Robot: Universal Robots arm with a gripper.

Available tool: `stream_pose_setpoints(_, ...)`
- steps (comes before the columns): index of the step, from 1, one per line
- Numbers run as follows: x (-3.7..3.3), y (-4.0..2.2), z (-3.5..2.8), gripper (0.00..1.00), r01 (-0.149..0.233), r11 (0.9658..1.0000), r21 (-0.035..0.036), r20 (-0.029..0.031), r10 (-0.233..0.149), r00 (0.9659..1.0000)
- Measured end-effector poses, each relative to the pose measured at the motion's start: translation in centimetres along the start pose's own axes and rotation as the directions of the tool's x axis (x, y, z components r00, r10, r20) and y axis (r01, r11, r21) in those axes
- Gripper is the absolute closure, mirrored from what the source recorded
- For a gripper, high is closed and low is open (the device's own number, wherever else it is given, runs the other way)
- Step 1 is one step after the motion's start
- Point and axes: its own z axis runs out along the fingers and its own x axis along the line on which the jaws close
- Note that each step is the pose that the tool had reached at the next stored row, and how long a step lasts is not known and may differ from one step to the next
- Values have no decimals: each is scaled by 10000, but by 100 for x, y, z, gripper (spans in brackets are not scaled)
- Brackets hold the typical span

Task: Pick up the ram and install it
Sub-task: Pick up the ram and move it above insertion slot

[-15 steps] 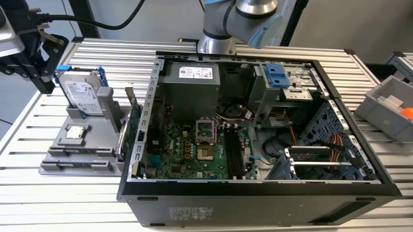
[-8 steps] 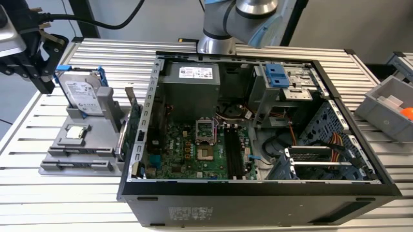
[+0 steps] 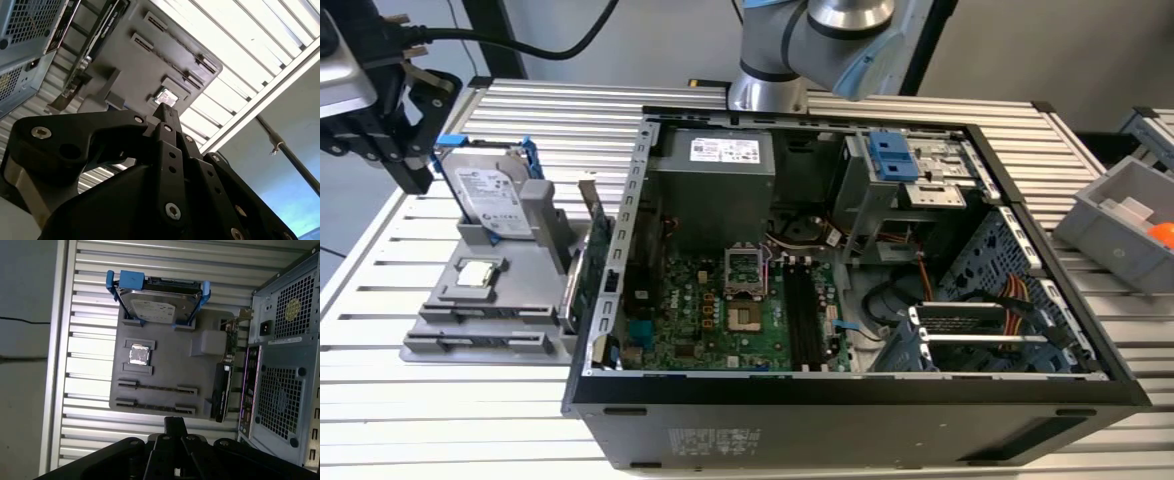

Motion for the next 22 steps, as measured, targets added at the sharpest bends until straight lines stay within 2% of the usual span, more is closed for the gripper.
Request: stream_pose_setpoints(22, 0, 0, 0, 100, 411, 9992, -5, -19, -411, 9992)
